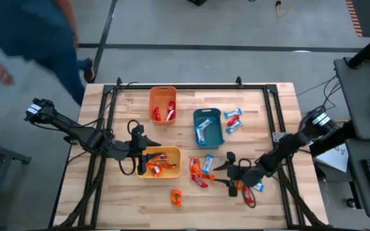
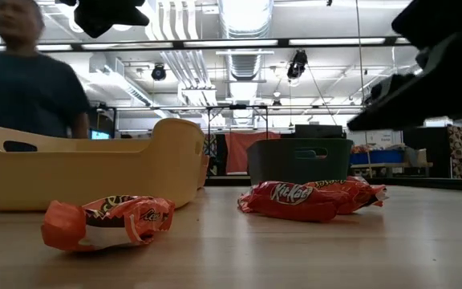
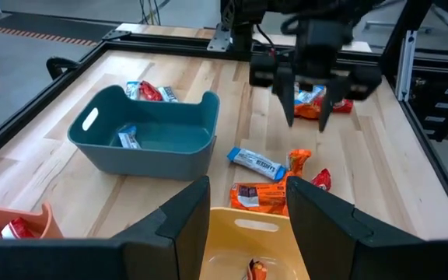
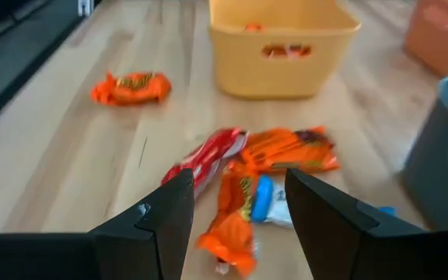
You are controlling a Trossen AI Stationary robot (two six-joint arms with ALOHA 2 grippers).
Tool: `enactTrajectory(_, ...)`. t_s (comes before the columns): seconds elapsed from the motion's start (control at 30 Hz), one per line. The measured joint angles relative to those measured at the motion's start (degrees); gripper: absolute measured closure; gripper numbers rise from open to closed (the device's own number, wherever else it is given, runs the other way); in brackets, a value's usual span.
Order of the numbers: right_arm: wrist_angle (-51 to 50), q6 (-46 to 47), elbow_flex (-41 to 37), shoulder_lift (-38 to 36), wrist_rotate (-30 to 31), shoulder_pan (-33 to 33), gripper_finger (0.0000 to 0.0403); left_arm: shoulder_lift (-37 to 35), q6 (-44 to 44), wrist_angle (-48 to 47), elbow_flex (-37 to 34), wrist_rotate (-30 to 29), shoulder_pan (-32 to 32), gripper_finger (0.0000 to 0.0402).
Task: Organize candy in baskets
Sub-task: Put the orange chocolate into the yellow bin
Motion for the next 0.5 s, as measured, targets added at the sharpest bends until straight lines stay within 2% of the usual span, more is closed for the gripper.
enactTrajectory(0.27, 1.61, 2.2, 4.26, 10.8, -1.22, 0.65, 0.0209, 0.0, 0.0, 0.07, 0.0, 0.0, 0.0, 0.0247)
enactTrajectory(0.5, 1.34, 2.76, 4.81, 12.56, 0.61, 0.68, 0.0209, 0.0, 0.0, 0.09, 0.0, 0.0, 0.01, 0.0247)
